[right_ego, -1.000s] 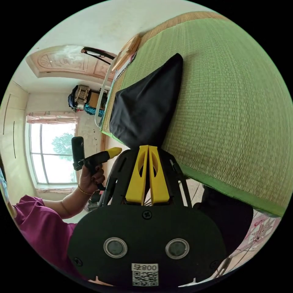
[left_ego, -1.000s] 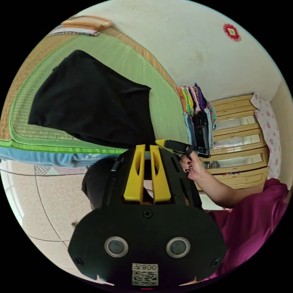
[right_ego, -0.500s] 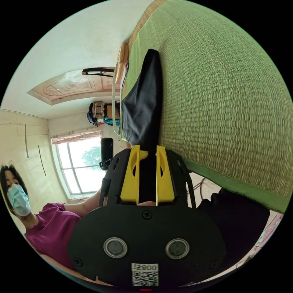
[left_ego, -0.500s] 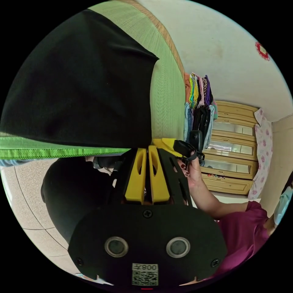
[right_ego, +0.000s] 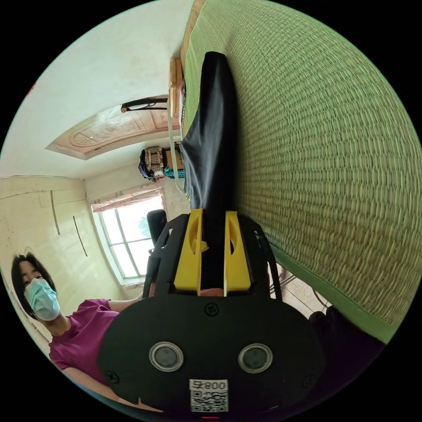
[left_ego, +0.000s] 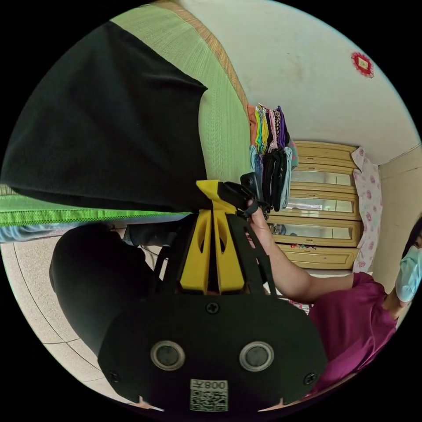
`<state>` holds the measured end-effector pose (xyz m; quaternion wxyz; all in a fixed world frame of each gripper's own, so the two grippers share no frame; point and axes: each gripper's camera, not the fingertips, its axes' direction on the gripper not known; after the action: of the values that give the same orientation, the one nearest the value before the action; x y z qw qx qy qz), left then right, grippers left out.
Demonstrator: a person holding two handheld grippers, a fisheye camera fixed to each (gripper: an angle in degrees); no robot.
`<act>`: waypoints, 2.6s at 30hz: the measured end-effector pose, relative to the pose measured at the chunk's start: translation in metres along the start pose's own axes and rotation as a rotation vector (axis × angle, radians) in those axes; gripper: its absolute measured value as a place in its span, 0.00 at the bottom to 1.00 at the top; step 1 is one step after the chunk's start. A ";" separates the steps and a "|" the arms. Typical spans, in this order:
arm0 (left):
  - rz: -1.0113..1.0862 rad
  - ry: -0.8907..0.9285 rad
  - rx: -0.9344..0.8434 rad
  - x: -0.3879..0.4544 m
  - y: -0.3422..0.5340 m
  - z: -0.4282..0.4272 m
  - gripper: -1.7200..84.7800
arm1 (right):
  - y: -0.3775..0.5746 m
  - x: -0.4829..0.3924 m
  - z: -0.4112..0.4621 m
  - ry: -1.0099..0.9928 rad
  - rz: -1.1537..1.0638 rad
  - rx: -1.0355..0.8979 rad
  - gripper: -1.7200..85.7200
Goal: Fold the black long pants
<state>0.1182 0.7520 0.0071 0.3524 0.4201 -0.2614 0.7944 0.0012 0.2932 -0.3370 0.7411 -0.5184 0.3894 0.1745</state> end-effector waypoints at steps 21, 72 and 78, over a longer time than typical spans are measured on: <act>-0.198 0.171 0.336 -0.104 0.187 -0.196 0.10 | -0.015 -0.004 0.012 -0.099 -0.018 -0.020 0.06; -0.385 0.468 0.493 -0.228 0.228 -0.194 0.09 | 0.071 0.201 -0.064 -0.083 -0.055 0.065 0.06; -0.371 0.477 0.489 -0.210 0.211 -0.149 0.09 | 0.096 0.260 -0.081 -0.113 -0.057 0.083 0.06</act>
<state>-0.0343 0.6568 -0.2725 0.4305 0.3352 0.1053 0.8314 0.0704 0.2207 -0.6075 0.7873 -0.4874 0.3390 0.1663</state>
